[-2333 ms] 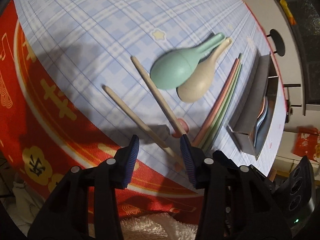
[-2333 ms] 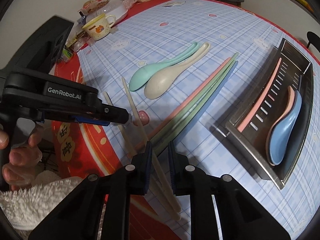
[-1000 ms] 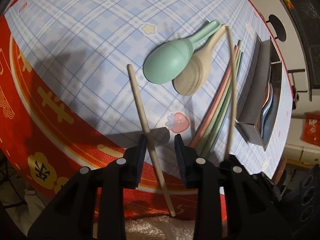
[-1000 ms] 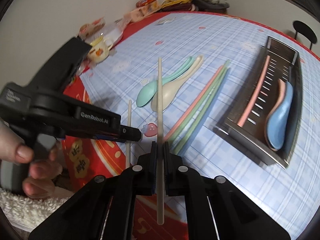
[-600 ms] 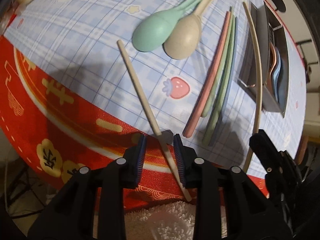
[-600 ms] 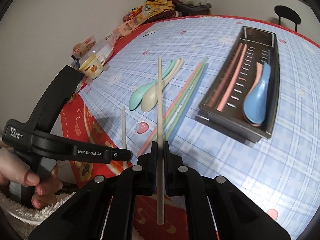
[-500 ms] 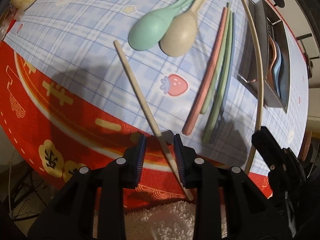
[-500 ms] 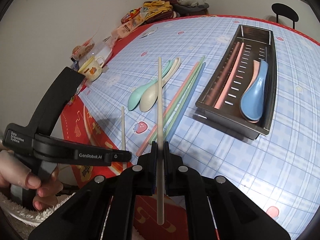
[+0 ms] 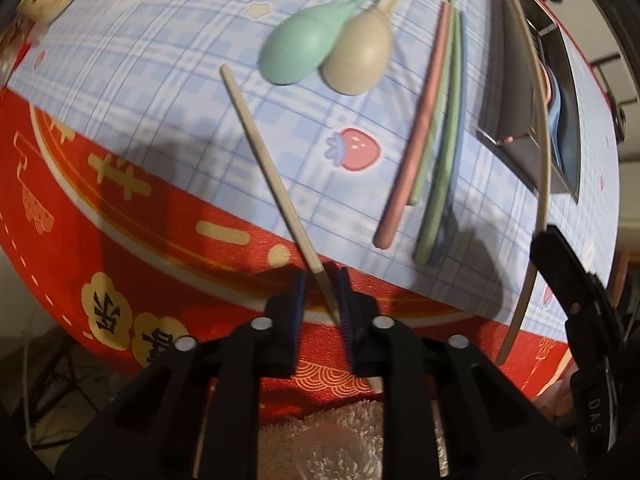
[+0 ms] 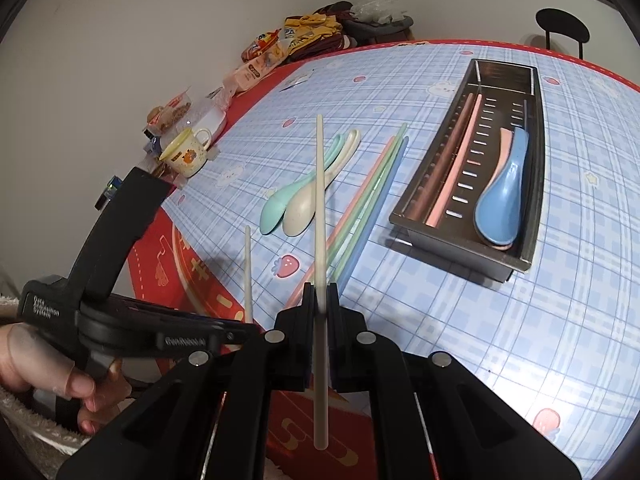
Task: Organize utensils
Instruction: 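Grasp the second beige chopstick with the left tool while the right tool holds its chopstick, then carry both beige chopsticks upright over the metal basket with both tools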
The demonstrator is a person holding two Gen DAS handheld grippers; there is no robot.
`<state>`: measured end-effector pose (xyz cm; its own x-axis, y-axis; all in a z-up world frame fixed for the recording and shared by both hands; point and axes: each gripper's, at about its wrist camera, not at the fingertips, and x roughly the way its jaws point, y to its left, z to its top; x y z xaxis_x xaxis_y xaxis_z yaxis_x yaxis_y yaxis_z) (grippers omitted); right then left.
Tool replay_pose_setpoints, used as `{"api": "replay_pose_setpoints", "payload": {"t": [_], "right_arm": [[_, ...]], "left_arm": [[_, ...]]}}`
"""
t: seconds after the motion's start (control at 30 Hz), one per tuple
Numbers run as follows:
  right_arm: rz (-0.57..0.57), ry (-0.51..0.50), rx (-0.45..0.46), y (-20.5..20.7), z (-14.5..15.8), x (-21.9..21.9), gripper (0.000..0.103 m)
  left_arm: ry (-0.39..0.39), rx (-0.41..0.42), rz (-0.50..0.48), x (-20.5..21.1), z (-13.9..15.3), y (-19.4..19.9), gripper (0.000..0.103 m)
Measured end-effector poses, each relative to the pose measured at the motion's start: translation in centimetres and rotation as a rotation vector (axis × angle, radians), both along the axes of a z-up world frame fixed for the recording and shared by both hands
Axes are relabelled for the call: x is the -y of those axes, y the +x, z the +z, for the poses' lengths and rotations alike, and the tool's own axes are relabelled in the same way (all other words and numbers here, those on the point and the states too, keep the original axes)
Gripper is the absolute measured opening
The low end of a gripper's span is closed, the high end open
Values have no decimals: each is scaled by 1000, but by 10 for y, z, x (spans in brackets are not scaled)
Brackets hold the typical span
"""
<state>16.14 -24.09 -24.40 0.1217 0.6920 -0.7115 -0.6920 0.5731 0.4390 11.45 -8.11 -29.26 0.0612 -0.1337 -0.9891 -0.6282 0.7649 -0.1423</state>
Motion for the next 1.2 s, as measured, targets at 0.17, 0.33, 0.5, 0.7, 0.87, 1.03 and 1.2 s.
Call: {"api": "replay_pose_setpoints", "payload": {"t": [0.17, 0.33, 0.5, 0.7, 0.87, 1.03, 1.2], "right_arm": [[-17, 6, -2, -2, -1, 0, 7], [-36, 14, 5, -2, 1, 2, 7], [-75, 14, -18, 1, -2, 8, 6], [-122, 10, -38, 4, -4, 13, 6], [-191, 16, -53, 10, -4, 16, 6], [-276, 33, -80, 18, -1, 22, 6], [-369, 52, -95, 26, 5, 28, 6]], "left_arm": [[-34, 31, 11, -7, -2, -9, 12], [-84, 126, 132, -49, 8, -35, 10], [-66, 202, 155, -68, 30, -42, 10], [1, 296, 53, -71, 62, -34, 10], [23, 343, -37, -62, 79, -20, 10], [21, 388, -126, -61, 87, 5, 10], [7, 426, -223, -54, 96, 30, 10]]}}
